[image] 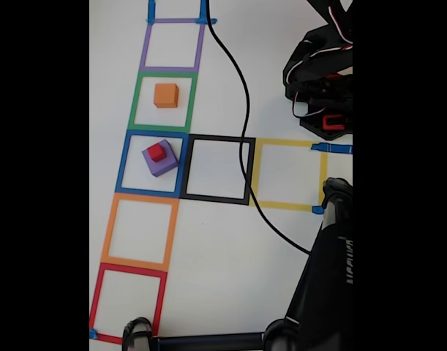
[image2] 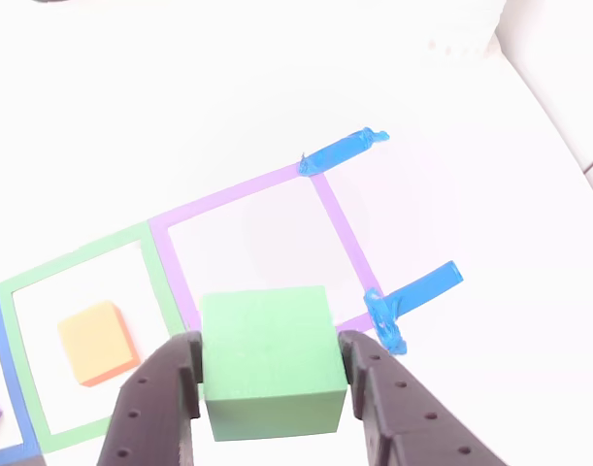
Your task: Tower of hanoi
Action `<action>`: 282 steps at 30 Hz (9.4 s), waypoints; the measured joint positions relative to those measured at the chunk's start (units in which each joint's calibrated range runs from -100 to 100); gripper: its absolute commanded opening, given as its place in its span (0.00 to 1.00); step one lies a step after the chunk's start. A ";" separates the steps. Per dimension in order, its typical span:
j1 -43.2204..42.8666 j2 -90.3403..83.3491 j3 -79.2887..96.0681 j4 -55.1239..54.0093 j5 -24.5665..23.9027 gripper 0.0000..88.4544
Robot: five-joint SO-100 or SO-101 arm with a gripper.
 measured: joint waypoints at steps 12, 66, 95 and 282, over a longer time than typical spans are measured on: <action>3.63 2.36 44.62 -50.79 -0.36 0.01; 0.00 58.76 45.77 -122.61 -0.36 0.19; -22.59 2.28 4.16 1.85 0.00 0.00; -62.96 66.27 51.35 -141.23 -0.36 0.02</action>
